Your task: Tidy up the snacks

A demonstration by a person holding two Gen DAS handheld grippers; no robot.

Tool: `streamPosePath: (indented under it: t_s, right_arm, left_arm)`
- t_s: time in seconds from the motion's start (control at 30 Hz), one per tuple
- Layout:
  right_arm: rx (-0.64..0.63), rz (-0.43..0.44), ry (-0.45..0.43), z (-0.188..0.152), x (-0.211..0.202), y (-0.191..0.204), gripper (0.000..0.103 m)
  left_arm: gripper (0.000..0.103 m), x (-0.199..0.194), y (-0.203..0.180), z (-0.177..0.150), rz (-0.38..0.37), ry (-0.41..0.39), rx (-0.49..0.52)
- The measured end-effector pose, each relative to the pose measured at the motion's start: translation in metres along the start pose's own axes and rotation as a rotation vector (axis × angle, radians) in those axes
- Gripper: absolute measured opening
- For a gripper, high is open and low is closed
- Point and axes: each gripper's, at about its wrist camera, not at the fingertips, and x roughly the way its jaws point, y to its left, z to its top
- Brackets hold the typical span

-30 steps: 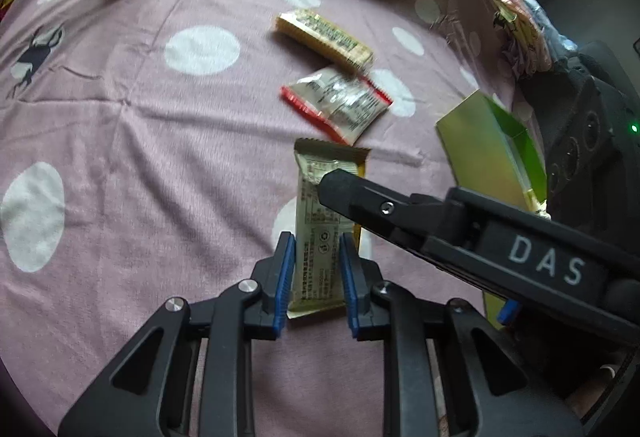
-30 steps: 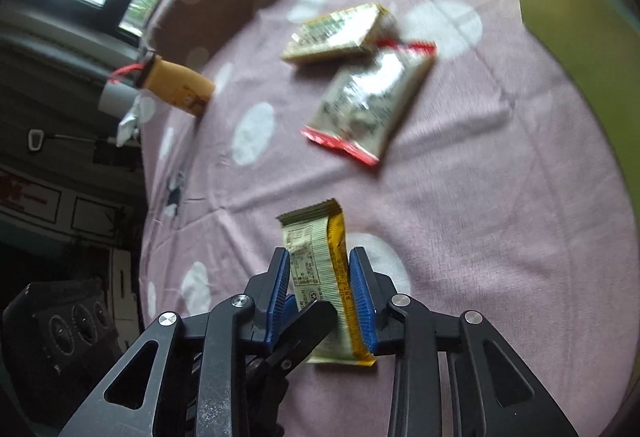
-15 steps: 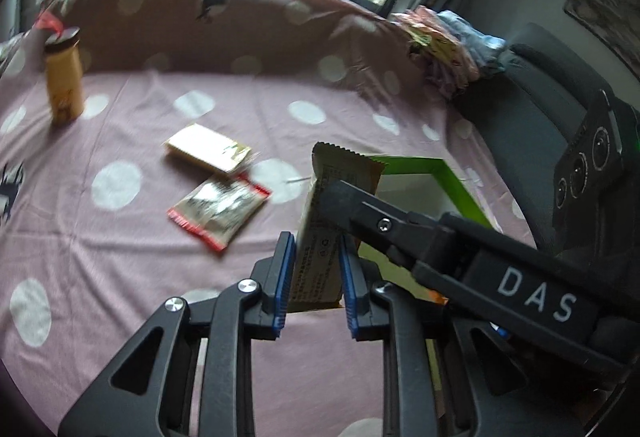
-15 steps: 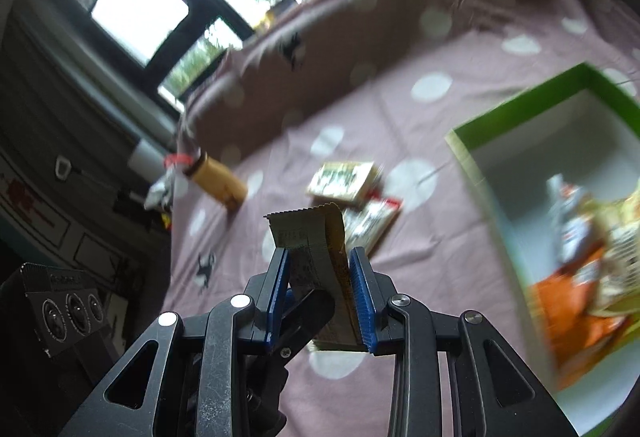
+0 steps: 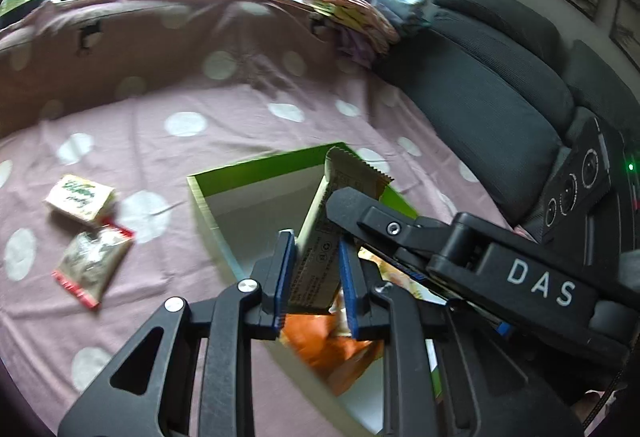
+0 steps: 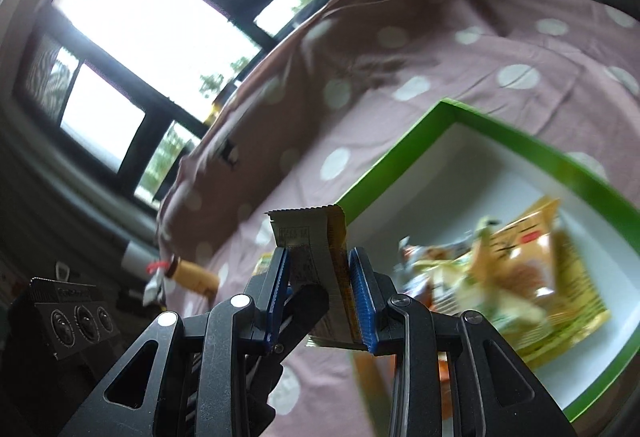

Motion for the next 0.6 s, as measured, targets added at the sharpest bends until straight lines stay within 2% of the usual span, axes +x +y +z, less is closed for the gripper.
streamPosePath:
  t_s: [0.17, 0.33, 0.53, 0.6]
  right_arm:
    - [0.051, -0.052, -0.032, 0.006, -0.005, -0.019, 0.034]
    - [0.089, -0.106, -0.027, 0.007, -0.004, -0.034, 0.034]
    - [0.091, -0.144, -0.039, 0.007, -0.005, -0.036, 0.034]
    - [0.092, -0.141, -0.048, 0.007, -0.007, -0.036, 0.034]
  left_arm:
    - [0.020, 0.025, -0.007, 0.002, -0.076, 0.043, -0.013]
    - [0.020, 0.045, -0.008, 0.001, -0.112, 0.090, -0.034]
    - [0.021, 0.046, -0.009, -0.002, -0.143, 0.093, -0.062]
    - [0.025, 0.041, -0.010, -0.003, -0.143, 0.076, -0.055]
